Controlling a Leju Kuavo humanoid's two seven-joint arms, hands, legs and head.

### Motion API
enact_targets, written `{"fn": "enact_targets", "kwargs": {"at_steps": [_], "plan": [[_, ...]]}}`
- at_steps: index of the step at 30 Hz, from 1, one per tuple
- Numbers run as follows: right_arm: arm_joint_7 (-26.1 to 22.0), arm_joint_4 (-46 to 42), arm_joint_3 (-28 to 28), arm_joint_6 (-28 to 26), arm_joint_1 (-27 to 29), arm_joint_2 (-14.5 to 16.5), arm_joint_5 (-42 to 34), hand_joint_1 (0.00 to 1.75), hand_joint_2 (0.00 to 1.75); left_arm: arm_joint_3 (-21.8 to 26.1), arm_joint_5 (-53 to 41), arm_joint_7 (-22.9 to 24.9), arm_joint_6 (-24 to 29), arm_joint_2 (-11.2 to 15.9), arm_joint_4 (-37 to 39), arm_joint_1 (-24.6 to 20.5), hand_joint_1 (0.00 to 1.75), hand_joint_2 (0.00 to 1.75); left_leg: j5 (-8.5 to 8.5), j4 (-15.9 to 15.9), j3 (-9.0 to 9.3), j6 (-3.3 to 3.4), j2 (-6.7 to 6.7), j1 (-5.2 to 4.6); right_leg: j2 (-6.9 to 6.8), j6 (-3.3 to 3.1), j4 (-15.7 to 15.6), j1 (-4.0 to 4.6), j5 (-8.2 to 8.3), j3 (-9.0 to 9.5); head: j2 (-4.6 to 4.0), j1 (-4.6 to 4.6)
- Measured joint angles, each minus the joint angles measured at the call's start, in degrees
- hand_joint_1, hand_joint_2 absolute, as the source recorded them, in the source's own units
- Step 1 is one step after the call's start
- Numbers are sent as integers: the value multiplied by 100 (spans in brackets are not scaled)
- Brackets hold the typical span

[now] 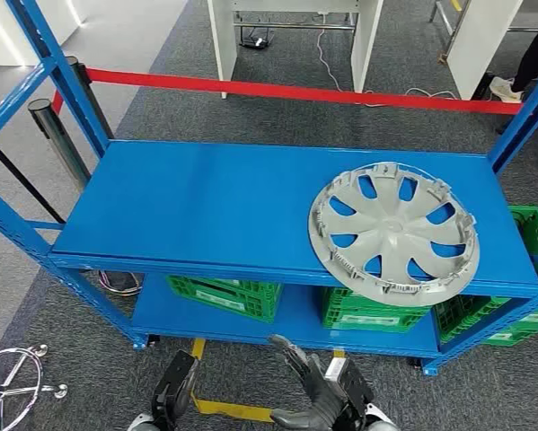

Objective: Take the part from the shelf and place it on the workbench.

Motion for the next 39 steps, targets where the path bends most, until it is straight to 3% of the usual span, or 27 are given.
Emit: {"fn": "enact_targets", "kwargs": {"at_steps": [16, 22, 30, 35, 39], "plan": [[-51, -2195, 246, 98, -303, -256, 112, 0, 175, -12, 129, -173, -466, -127, -5, -4, 0, 0, 1, 6, -7, 1, 2, 0, 2, 4, 2, 0, 4, -3, 0, -1], [-77, -2897, 285, -288, -387, -268, 252, 0, 175, -12, 38, -91, -324, -156, -5, 56, 0, 0, 1, 7, -11, 1, 2, 0, 2, 4, 2, 0, 3, -4, 0, 0], [94, -3885, 337, -2186, -417, -307, 1602, 0, 175, 19, 87, -606, -301, -200, -5, 121, 0, 0, 0, 12, -15, 1, 2, 0, 2, 5, 2, 0, 4, -7, 0, 0], [485, -4037, 366, -4318, -397, -334, 3549, 0, 175, 139, 271, -915, -673, -227, -11, 127, 0, 0, 0, 13, -15, 1, 2, 0, 3, 5, 2, 0, 4, -6, 0, 1], [864, -3722, 327, -5833, -325, -245, 5665, 0, 175, 265, 440, -676, -882, -307, -36, 84, 0, 0, 1, 15, -15, 1, 2, 0, 1, 6, 2, 0, 5, -5, 0, 1]]}}
